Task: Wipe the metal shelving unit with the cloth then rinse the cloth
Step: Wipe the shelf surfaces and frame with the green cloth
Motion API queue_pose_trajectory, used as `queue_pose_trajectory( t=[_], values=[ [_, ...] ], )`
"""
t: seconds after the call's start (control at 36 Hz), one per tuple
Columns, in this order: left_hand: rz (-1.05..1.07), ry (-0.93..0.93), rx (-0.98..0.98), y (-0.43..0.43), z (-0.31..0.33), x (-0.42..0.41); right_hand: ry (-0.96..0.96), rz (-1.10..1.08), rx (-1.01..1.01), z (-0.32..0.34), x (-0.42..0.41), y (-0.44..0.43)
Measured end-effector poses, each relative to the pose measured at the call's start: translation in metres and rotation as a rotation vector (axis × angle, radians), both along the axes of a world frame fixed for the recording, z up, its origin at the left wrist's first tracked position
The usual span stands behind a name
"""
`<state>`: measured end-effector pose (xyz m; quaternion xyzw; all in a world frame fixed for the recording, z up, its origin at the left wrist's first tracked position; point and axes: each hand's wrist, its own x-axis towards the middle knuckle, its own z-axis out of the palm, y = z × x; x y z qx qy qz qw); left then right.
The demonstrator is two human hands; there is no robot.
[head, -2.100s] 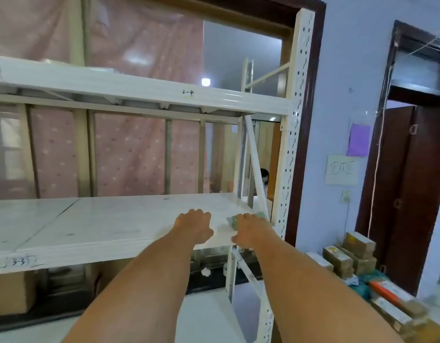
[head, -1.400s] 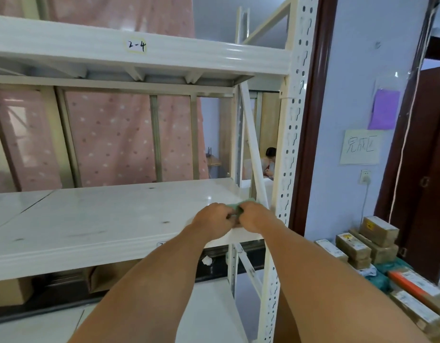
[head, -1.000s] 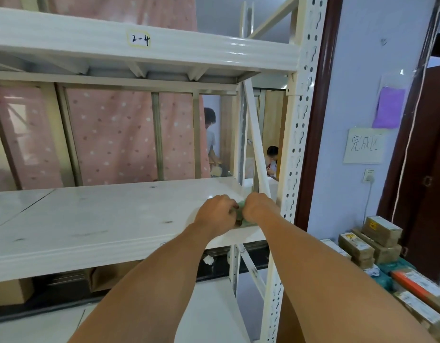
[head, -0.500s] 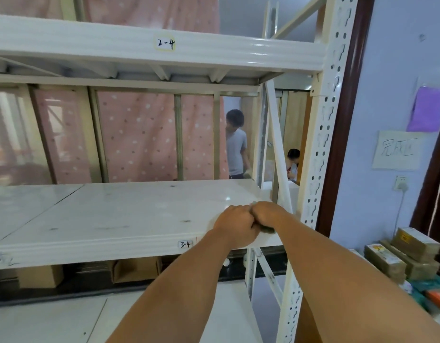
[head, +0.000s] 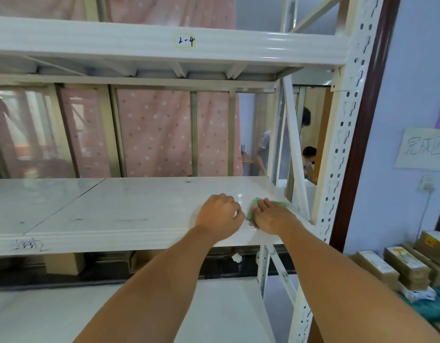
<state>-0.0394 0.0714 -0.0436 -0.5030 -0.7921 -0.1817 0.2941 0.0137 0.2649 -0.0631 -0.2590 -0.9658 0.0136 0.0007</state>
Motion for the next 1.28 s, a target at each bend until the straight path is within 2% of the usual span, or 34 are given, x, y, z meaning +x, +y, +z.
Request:
queue_pose_trajectory(
  t=[0.14, 0.19, 0.28, 0.33, 0.61, 0.72, 0.81, 0.89, 1.03, 1.28],
  values=[
    [-0.090, -0.440, 0.127, -0.006, 0.014, -0.006, 0.010, 0.067, -0.007, 0.007, -0.009, -0.042],
    [-0.115, -0.597, 0.108, -0.006, 0.017, -0.004, 0.035, 0.082, -0.025, 0.014, -0.013, -0.069],
    [-0.090, -0.709, -0.039, -0.013, 0.014, -0.006, 0.051, 0.054, -0.075, 0.018, -0.024, -0.100],
    [-0.070, -0.727, -0.055, -0.023, 0.008, -0.015, 0.027, 0.038, -0.082, 0.019, -0.032, -0.115],
    [-0.002, -0.628, 0.010, -0.108, 0.000, -0.071, 0.020, 0.076, -0.088, 0.025, -0.077, -0.208],
    [0.046, -0.506, 0.007, -0.161, 0.005, -0.090, 0.058, 0.127, -0.075, 0.026, -0.101, -0.251],
    [0.135, -0.424, 0.051, -0.203, 0.006, -0.109, 0.063, 0.194, -0.039, 0.022, -0.120, -0.280],
    [0.270, -0.432, 0.126, -0.252, 0.004, -0.132, 0.066, 0.192, -0.049, 0.019, -0.136, -0.302],
    [0.418, -0.412, 0.057, -0.337, -0.007, -0.168, 0.082, 0.161, -0.113, 0.019, -0.151, -0.335],
    [0.446, -0.302, 0.156, -0.434, -0.012, -0.201, 0.106, 0.202, -0.105, 0.018, -0.186, -0.416]
  ],
)
